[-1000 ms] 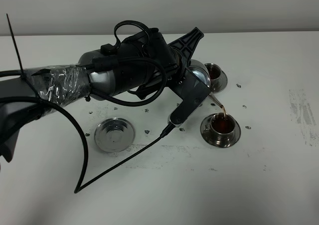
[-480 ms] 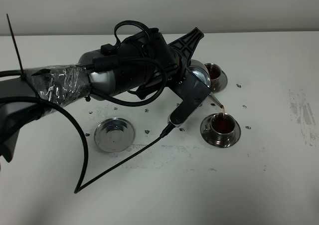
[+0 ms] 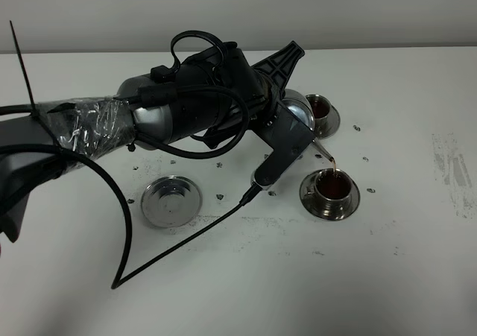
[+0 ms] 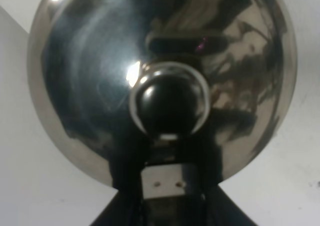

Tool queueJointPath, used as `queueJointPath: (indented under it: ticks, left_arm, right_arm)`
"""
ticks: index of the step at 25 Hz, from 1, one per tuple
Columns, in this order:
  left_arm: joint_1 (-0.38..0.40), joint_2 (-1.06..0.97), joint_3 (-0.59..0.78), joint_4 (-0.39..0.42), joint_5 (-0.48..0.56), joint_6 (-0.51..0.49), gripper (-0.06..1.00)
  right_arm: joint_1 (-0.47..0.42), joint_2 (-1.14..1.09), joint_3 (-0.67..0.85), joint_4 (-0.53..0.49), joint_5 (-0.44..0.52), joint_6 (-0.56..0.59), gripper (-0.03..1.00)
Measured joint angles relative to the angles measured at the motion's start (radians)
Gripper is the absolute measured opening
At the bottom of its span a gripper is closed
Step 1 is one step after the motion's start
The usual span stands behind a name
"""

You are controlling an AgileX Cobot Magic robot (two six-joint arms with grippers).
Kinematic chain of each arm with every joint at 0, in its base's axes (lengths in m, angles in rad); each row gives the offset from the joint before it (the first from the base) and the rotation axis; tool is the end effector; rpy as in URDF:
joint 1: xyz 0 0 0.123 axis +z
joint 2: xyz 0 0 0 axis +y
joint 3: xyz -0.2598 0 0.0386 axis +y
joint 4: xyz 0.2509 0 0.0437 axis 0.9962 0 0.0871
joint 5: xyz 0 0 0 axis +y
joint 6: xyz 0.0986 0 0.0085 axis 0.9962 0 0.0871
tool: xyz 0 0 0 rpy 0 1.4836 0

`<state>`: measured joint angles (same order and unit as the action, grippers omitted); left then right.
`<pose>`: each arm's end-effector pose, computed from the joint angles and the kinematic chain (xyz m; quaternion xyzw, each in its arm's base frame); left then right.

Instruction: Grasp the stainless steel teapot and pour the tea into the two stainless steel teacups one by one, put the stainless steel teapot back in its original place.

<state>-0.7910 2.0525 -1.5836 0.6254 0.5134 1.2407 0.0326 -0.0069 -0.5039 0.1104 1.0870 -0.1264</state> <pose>0.3461 -0.3094 0.1922 0.8698 0.3007 0.2959 0.2559 0.0241 0.0105 0.2744 -0.0711 0.8530 0.0309 0.5161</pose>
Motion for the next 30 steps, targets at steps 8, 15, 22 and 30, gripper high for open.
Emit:
queueJointPath:
  ticks: [8,15,22,30]
  left_arm:
    - [0.000,-0.012,0.000,-0.018,0.033,-0.132,0.20]
    - [0.000,-0.074,0.000,-0.087,0.056,-0.305,0.20]
    - [0.000,-0.136,0.000,-0.236,0.246,-0.616,0.20]
    - [0.000,-0.152,0.072,-0.383,0.322,-0.954,0.20]
  right_arm:
    - [0.000,0.000,0.000,0.000,0.000,0.000,0.59]
    - [0.000,0.000,0.000,0.000,0.000,0.000,0.59]
    - [0.000,0.000,0.000,0.000,0.000,0.000,0.59]
    - [0.000,0.000,0.000,0.000,0.000,0.000,0.59]
